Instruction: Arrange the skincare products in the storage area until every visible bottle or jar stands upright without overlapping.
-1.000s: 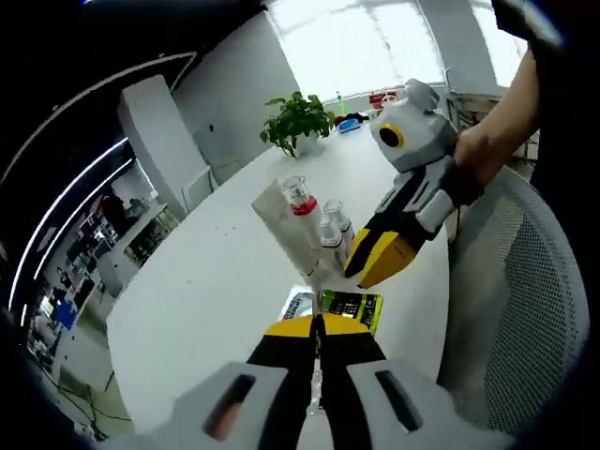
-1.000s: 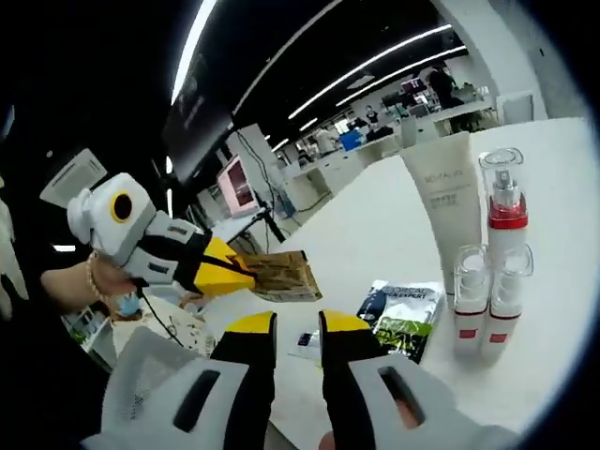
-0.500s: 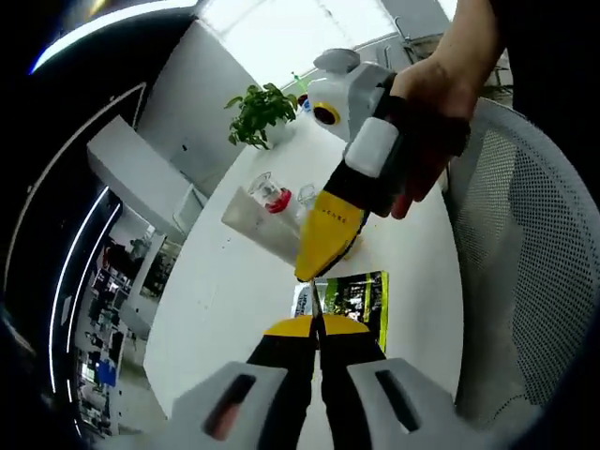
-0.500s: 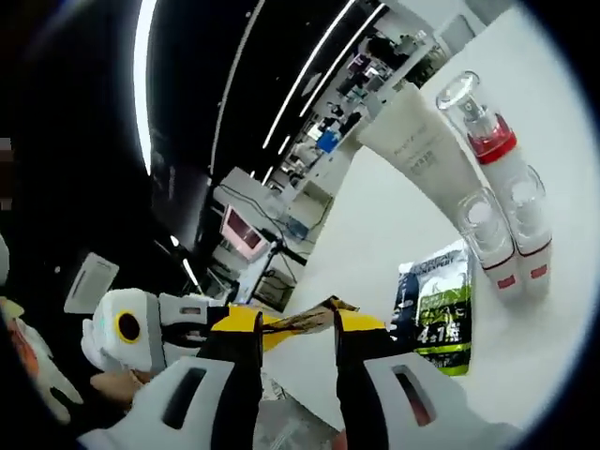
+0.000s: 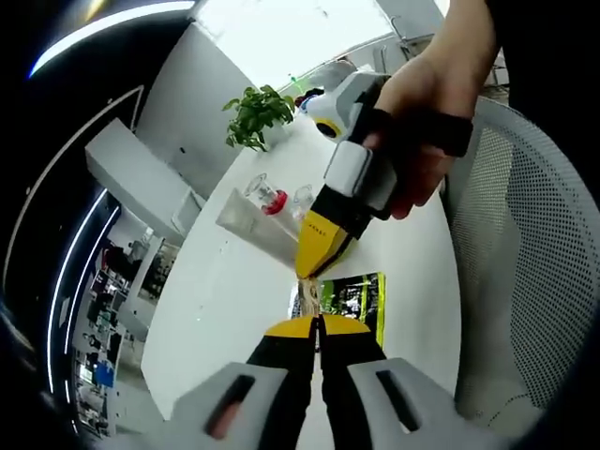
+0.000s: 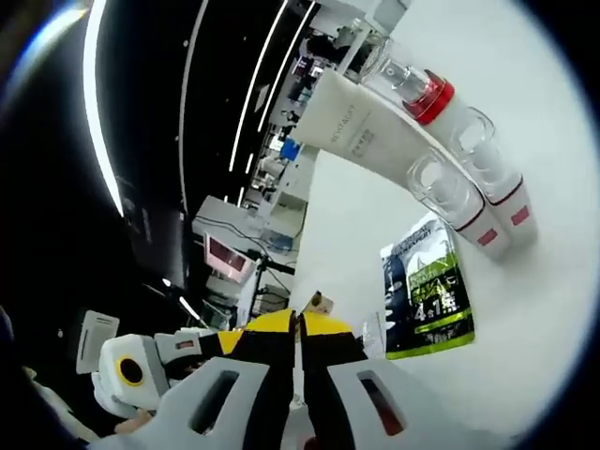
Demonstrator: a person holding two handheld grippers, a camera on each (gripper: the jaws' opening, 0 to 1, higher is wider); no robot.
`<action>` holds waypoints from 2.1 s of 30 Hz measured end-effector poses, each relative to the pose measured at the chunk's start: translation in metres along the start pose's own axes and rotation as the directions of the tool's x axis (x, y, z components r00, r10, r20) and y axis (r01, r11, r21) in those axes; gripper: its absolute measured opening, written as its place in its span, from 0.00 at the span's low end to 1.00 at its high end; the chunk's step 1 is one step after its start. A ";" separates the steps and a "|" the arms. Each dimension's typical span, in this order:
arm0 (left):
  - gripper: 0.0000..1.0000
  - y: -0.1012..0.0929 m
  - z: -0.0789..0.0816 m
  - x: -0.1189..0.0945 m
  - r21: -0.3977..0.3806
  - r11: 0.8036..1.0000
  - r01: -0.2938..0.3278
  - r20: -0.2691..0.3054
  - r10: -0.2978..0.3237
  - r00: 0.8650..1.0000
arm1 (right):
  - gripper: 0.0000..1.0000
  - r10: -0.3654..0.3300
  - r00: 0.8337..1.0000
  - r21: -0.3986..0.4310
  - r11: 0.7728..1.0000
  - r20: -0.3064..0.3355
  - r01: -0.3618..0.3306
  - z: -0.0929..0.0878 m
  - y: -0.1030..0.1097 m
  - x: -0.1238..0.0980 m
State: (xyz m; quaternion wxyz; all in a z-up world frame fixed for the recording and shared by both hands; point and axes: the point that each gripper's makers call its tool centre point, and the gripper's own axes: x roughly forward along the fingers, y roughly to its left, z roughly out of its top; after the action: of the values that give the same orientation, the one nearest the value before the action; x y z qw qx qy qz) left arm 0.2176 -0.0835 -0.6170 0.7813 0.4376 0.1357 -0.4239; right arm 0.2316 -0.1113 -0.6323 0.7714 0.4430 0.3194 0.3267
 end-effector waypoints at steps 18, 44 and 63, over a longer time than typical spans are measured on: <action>0.25 0.010 0.008 -0.010 -0.406 0.913 0.039 0.165 0.031 0.986 | 0.01 0.084 0.996 0.009 0.996 0.030 -0.085 0.015 0.007 -0.011; 0.05 0.027 0.039 -0.036 -0.804 0.252 0.539 0.574 0.087 0.814 | 0.01 0.398 0.916 -0.058 0.915 -0.047 -0.400 0.019 0.066 -0.032; 0.00 0.073 0.041 -0.061 -0.845 0.058 0.532 0.502 0.428 0.752 | 0.20 0.349 0.908 -0.151 0.935 0.233 -0.321 0.035 0.086 -0.015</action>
State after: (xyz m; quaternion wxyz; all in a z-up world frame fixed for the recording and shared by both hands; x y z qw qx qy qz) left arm 0.2309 -0.0645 -0.5160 0.8281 -0.4101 0.1213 -0.3623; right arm 0.2312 -0.1064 -0.5384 0.7614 0.4869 0.1181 0.4114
